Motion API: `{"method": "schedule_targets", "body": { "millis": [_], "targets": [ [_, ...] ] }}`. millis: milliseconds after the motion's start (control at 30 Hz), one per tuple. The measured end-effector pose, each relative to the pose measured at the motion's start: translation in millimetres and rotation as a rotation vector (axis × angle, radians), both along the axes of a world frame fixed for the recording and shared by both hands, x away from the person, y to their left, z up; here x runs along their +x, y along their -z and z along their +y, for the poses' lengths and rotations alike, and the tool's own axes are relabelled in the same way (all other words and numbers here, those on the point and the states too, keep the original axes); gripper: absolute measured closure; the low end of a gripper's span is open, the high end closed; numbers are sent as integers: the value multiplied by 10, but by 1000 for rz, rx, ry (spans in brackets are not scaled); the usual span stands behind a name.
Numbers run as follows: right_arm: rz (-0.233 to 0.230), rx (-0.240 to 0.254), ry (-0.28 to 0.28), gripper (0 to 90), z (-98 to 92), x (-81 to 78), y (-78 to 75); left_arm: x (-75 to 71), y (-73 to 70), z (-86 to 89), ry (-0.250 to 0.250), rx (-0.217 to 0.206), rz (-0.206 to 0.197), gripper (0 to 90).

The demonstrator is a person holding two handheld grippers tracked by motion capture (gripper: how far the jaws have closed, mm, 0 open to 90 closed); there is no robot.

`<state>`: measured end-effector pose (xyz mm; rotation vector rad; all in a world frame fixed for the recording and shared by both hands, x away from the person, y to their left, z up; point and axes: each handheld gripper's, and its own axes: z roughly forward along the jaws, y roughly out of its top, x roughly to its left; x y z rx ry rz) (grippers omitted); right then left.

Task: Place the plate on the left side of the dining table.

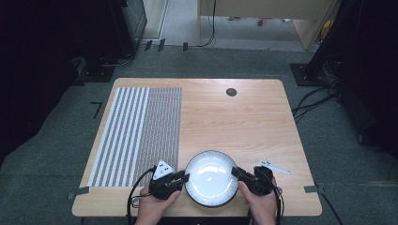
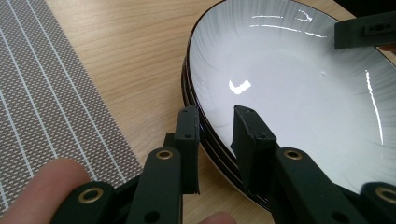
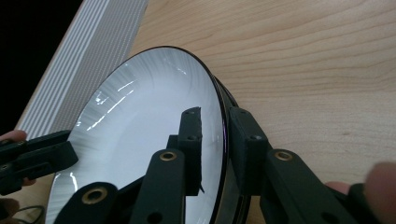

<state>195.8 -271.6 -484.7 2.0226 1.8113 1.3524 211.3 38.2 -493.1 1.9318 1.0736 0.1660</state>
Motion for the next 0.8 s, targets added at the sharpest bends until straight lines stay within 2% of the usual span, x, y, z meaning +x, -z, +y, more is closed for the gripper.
{"method": "schedule_targets", "body": {
  "millis": [67, 233, 300, 433, 467, 567, 667, 767, 800],
  "targets": [
    [8, -23, 13, 858, 8, 17, 1, 1, 1, -2, -2, 0, 0, 722],
    [0, -9, 2, 863, -15, 37, 21, 4, 5, -13, -11, 2, -6, 720],
    [-3, -3, 3, 865, -13, 34, 28, 24, 2, -2, -7, -8, 5, 717],
    [32, 120, -2, 860, -97, 75, 100, 39, 4, 4, -5, -27, 18, 690],
    [36, 134, -3, 860, -105, 79, 112, 41, 0, 9, -4, -28, 19, 688],
    [38, 156, -5, 860, -112, 90, 140, 52, -15, 34, -4, -46, 22, 685],
    [52, 212, -4, 856, -131, 99, 176, 62, -30, 55, -3, -51, 23, 691],
    [40, 210, -7, 856, -121, 87, 159, 70, -42, 81, -8, -60, 29, 712],
    [21, 196, -11, 855, -116, 80, 146, 74, -49, 94, -10, -66, 31, 724]
  ]
}}
